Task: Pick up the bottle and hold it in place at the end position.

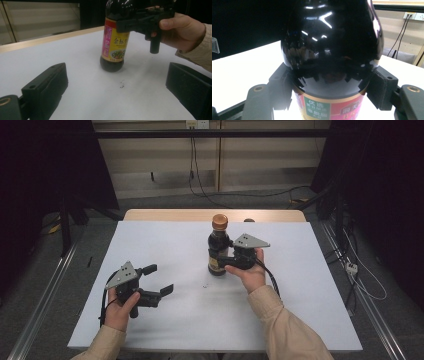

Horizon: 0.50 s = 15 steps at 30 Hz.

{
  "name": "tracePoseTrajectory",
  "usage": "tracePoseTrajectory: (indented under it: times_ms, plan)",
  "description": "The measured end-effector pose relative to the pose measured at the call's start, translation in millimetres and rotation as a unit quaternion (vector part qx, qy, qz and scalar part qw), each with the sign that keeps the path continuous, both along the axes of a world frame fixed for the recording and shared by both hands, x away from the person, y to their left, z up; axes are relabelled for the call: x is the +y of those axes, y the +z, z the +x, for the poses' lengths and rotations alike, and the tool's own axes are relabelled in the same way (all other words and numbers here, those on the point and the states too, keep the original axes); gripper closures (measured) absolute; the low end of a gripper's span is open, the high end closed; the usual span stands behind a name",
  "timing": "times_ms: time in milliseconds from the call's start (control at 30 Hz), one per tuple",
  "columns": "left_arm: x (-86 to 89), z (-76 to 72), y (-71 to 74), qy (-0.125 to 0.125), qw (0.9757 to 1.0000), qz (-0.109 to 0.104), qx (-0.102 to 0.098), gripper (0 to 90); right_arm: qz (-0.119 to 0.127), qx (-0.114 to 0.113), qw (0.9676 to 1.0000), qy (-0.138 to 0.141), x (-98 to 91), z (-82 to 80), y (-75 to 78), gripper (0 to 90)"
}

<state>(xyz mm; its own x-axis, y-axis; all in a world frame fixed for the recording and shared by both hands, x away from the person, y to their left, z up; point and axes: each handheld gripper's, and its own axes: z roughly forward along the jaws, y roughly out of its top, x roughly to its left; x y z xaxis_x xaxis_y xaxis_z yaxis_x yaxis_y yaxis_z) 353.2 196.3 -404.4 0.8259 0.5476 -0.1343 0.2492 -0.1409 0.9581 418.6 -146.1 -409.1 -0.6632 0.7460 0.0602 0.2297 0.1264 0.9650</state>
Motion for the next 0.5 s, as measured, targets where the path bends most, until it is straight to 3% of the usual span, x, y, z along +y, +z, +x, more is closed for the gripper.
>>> tracePoseTrajectory:
  times_ms: [200,500]
  plan:
    - [-7.4,6.9,5.0,0.000,1.0000,-0.005,0.005,3.6,0.000,0.006,1.0000,0.003,-0.4,1.3,0.7,30.6]
    - [-18.4,12.2,17.2,-0.024,0.9997,0.000,0.004,3.6,0.002,0.008,1.0000,0.003,-0.6,1.1,0.3,30.5]
